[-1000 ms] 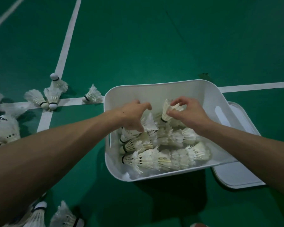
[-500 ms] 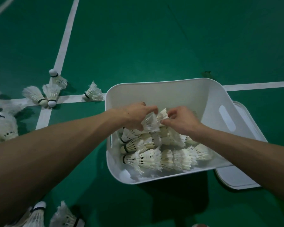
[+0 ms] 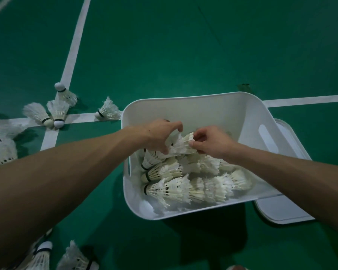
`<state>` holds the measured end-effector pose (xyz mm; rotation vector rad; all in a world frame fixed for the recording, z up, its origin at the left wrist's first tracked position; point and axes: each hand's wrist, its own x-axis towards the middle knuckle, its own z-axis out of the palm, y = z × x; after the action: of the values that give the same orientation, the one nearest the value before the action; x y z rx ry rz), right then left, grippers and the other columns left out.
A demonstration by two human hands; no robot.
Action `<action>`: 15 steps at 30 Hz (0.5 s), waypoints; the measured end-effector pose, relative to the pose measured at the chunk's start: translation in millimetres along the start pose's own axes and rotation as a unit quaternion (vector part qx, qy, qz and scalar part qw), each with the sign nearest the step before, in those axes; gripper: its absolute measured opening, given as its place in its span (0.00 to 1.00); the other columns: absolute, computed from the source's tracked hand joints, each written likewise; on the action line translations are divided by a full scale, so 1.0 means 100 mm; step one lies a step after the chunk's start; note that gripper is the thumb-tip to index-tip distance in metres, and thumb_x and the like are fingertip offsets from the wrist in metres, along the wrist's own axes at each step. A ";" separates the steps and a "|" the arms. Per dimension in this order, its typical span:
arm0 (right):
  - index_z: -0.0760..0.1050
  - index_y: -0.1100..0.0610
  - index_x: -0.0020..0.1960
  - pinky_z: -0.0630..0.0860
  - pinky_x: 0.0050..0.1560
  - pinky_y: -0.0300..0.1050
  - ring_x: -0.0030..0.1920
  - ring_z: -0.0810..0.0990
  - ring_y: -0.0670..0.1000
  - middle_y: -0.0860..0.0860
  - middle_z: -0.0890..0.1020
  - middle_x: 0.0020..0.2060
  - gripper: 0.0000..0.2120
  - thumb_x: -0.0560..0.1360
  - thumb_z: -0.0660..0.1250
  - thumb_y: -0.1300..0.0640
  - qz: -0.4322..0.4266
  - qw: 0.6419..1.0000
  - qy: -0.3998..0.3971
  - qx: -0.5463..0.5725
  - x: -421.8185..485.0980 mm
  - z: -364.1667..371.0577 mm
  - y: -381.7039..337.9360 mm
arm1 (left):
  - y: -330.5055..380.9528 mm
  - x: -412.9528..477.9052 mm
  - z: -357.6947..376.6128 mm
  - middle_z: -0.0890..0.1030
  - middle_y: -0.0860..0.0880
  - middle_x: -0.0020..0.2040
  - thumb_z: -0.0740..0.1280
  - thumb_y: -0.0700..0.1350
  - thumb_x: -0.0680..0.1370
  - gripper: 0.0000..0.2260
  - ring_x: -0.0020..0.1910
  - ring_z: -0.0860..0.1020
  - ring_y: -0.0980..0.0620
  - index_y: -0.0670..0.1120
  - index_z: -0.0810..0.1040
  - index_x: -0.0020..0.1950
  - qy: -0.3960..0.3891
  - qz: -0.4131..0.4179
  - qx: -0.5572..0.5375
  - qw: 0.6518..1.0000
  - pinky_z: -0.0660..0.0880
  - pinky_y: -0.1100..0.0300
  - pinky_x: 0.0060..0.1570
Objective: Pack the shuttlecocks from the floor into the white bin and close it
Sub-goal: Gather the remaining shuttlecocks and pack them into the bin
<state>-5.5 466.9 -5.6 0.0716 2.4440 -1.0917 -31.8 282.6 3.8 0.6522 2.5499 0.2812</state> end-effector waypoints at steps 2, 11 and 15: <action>0.80 0.59 0.49 0.81 0.44 0.46 0.42 0.83 0.51 0.53 0.84 0.41 0.10 0.73 0.73 0.54 -0.003 0.999 0.004 -0.033 -0.03 -0.07 -0.05 | 0.00 -0.03 -0.01 0.74 0.45 0.63 0.75 0.44 0.71 0.34 0.56 0.73 0.46 0.55 0.61 0.71 0.000 0.001 0.000 1.000 0.71 0.54 0.52; 0.78 0.57 0.59 0.78 0.53 0.46 0.51 0.80 0.50 0.51 0.82 0.53 0.23 0.70 0.73 0.43 -0.087 0.959 0.059 -0.263 -0.27 -0.24 -0.38 | 0.05 -0.30 -0.21 0.70 0.47 0.66 0.72 0.51 0.73 0.32 0.57 0.72 0.49 0.51 0.61 0.72 0.049 0.020 0.031 0.998 0.68 0.57 0.56; 0.76 0.55 0.62 0.72 0.58 0.44 0.56 0.77 0.49 0.51 0.80 0.58 0.24 0.71 0.72 0.44 -0.131 0.945 0.078 -0.289 -0.40 -0.23 -0.63 | 0.02 -0.49 -0.41 0.69 0.48 0.68 0.70 0.53 0.74 0.29 0.62 0.71 0.48 0.49 0.63 0.72 0.106 0.027 0.054 0.993 0.69 0.54 0.63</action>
<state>6.6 446.0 68.9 -0.3751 2.8771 -0.4318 -14.1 257.0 59.6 0.7692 2.7684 0.2420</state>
